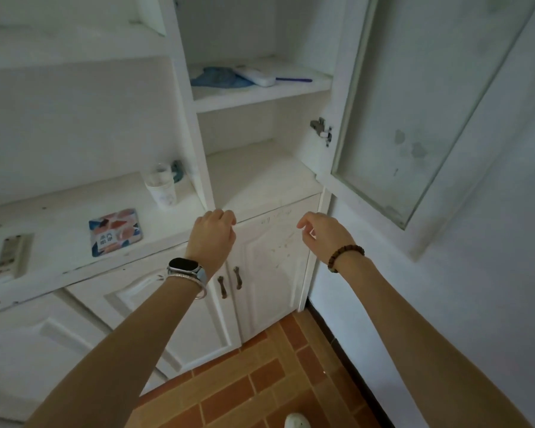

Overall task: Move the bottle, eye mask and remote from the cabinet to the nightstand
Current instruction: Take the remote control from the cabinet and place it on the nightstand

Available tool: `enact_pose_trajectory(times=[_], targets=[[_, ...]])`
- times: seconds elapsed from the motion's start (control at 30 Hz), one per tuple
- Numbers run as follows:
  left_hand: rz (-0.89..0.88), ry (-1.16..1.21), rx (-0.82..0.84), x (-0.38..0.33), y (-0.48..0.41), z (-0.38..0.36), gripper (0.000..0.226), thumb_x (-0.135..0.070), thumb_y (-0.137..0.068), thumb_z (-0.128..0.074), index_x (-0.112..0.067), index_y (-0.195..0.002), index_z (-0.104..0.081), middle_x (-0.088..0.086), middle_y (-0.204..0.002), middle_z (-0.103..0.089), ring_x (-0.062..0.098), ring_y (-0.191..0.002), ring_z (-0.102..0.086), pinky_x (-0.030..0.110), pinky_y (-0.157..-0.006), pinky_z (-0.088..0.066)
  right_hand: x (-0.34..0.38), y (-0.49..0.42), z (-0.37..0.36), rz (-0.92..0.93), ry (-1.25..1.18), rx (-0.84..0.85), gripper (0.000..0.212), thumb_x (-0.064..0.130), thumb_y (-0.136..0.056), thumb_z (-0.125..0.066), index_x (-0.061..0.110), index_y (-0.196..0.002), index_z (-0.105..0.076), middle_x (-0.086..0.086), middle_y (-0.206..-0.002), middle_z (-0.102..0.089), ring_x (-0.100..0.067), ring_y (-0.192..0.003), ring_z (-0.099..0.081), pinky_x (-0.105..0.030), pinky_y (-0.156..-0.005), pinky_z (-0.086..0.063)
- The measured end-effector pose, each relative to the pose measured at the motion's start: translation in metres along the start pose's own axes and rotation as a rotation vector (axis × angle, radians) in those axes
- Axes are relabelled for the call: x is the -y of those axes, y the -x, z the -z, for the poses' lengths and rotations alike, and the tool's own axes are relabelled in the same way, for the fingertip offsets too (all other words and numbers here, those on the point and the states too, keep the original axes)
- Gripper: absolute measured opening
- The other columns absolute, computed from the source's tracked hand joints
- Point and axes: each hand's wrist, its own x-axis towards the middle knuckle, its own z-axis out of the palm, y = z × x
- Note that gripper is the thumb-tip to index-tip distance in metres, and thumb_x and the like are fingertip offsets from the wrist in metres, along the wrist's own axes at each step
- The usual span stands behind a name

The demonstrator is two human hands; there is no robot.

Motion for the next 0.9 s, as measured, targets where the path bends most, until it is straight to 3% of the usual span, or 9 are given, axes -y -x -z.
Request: enact_pose_trajectory(times=[0.13, 0.23, 0.37, 0.9], targets=[[0.0, 0.005, -0.049, -0.009, -0.038, -0.001, 0.013, -0.004, -0.088, -0.052, -0.007, -0.094, -0.063, 0.008, -0.087, -0.063, 0.023, -0.077, -0.057, 0.036, -0.073, -0.048, -0.008, -0.037, 0.022, 0.044, 0.004, -0.013, 0.018, 0.015, -0.094, -0.05, 0.017, -0.11, -0.059, 0.0, -0.103, -0.061, -0.016, -0.092, -0.059, -0.03, -0.079, -0.052], [-0.022, -0.011, -0.107, -0.015, -0.068, 0.003, 0.012, 0.001, -0.082, -0.057, -0.006, -0.089, -0.063, 0.009, -0.08, -0.062, 0.026, -0.071, -0.058, 0.038, -0.066, -0.049, -0.011, -0.065, 0.042, 0.085, -0.008, -0.057, 0.018, 0.016, -0.093, -0.05, 0.021, -0.108, -0.059, 0.004, -0.101, -0.061, -0.015, -0.092, -0.059, -0.034, -0.081, -0.053], [-0.026, -0.021, -0.185, -0.022, -0.104, 0.012, 0.015, 0.006, -0.075, -0.061, -0.006, -0.084, -0.064, 0.01, -0.075, -0.061, 0.029, -0.063, -0.056, 0.035, -0.059, -0.044, -0.011, -0.093, 0.069, 0.164, -0.026, -0.111, 0.018, 0.017, -0.094, -0.05, 0.02, -0.11, -0.059, 0.005, -0.102, -0.061, -0.012, -0.091, -0.059, -0.03, -0.08, -0.053], [-0.08, -0.033, -0.362, -0.045, -0.196, 0.054, 0.014, -0.001, -0.082, -0.061, -0.009, -0.094, -0.062, 0.008, -0.088, -0.061, 0.027, -0.08, -0.056, 0.039, -0.072, -0.048, 0.013, -0.172, 0.131, 0.337, -0.216, -0.259, 0.019, 0.021, -0.095, -0.051, 0.026, -0.113, -0.057, 0.01, -0.101, -0.058, -0.006, -0.093, -0.057, -0.019, -0.078, -0.049]])
